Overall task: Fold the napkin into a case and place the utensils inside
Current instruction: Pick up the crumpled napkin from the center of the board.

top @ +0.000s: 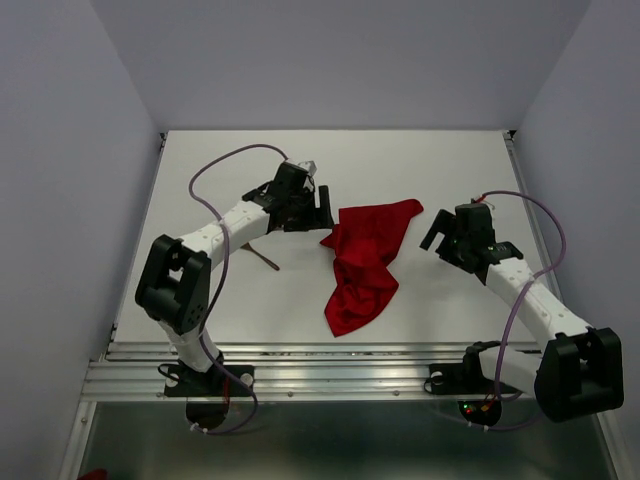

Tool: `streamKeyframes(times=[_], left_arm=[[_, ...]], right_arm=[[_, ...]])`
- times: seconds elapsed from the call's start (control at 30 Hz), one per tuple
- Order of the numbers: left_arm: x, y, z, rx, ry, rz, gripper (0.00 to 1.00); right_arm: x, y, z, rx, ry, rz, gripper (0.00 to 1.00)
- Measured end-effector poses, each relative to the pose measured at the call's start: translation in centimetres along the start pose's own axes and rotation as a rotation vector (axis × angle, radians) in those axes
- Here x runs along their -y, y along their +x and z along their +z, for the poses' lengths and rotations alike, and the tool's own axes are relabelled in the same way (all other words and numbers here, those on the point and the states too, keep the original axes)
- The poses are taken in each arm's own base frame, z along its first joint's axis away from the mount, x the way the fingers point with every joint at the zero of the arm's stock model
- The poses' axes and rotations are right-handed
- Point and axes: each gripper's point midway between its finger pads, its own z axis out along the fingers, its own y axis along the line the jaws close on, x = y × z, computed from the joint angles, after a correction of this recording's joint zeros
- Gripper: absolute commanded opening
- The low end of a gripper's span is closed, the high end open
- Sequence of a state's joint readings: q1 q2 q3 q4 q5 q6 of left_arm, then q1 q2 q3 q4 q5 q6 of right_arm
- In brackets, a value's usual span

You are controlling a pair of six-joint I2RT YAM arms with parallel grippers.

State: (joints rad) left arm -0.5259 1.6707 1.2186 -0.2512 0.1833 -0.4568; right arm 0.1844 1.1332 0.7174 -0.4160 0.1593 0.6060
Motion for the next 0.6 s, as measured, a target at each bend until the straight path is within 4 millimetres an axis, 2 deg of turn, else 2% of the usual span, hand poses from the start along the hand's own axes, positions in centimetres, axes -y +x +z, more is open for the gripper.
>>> streamKeyframes(times=[0.13,0.23,0.27,0.37,0.4,0.47,0.5,0.6], left_arm=[[1.5,0.3,1.8,-0.034,0.019,0.007,0.77],[2.5,0.2,3.1,-0.055,0.039,0.008,0.68],[2.8,0.3,3.5,-0.064,0.044,0.010,0.59],[3.1,0.7,4.6,-0.090,0.055,0.008,0.43],[3.2,0.8,4.8,-0.096,0.058,0.007,0.27],[3.3,1.1,5.3,-0.114,0.066,0.000,0.12],[3.3,1.5,5.6,-0.129,0.071,-0.001,0.00],[3.3,1.9,5.9,-0.150,0.082,0.001,0.00]], right_arm=[[0.0,0.1,0.0,-0.006,0.000,-0.002,1.00],[-0.1,0.4,-0.1,-0.019,-0.008,-0.006,1.00],[-0.1,0.5,-0.1,-0.024,-0.009,-0.009,1.00],[-0.6,1.2,-0.3,-0.043,-0.022,-0.028,0.99],[-1.2,1.7,-0.5,-0.055,-0.041,-0.044,0.98],[-2.2,2.6,-0.8,-0.071,-0.073,-0.076,0.98],[-3.2,3.4,-1.1,-0.087,-0.103,-0.107,0.98],[-5.7,5.7,-2.1,-0.128,-0.183,-0.188,0.97]])
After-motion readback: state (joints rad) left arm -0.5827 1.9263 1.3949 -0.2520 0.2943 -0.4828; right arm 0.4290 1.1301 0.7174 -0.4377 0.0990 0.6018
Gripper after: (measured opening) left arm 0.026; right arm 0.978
